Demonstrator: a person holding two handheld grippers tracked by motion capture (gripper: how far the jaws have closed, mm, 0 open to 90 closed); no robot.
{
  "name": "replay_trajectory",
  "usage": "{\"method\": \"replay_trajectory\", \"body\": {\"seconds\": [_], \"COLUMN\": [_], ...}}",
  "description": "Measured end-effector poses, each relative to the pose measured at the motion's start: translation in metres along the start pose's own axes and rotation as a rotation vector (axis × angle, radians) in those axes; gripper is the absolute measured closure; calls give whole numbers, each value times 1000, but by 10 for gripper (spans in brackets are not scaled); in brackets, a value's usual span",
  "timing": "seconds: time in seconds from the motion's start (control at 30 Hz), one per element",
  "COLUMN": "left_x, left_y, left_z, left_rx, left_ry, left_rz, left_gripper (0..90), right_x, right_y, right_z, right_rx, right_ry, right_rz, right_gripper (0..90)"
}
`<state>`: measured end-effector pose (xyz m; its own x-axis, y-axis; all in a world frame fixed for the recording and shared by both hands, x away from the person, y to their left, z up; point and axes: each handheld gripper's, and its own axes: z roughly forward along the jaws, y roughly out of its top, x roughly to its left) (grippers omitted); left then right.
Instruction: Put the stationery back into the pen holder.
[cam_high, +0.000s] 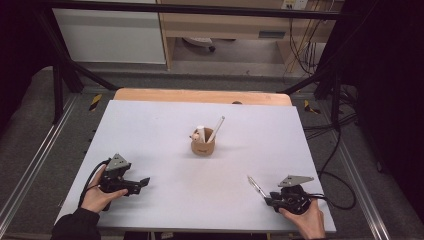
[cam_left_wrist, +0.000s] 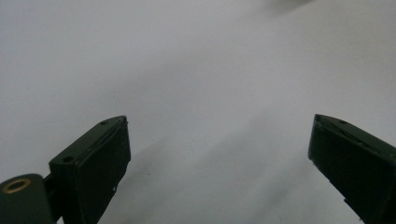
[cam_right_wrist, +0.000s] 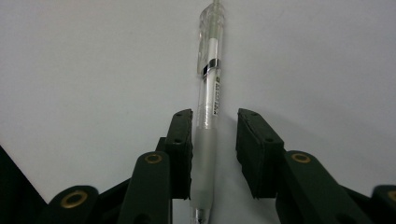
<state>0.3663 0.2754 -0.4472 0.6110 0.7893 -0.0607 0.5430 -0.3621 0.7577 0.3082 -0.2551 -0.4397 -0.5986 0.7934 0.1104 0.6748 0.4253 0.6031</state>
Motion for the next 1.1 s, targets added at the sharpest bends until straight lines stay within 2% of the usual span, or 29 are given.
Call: {"method": "replay_trajectory", "body": {"seconds": [0.23, 0.7, 0.9, 1.1], "left_x": [0, -2, -4, -10], "left_y": [0, 1, 2, 4], "left_z": [0, 1, 1, 3], "left_rx": [0, 2, 3, 6], "left_ry": [-2, -8, -12, -23], "left_rz": [3, 10, 17, 40], "left_gripper": [56, 56, 56, 56], "right_x": [2, 0, -2, 0], "right_y": [-2, 2, 15, 39], "right_z": [0, -2, -4, 1], "right_rx": [0, -12, -28, -41], "right_ry": [9, 23, 34, 67], "right_rz": [12, 23, -8, -60], "right_gripper": [789, 804, 805, 805]}}
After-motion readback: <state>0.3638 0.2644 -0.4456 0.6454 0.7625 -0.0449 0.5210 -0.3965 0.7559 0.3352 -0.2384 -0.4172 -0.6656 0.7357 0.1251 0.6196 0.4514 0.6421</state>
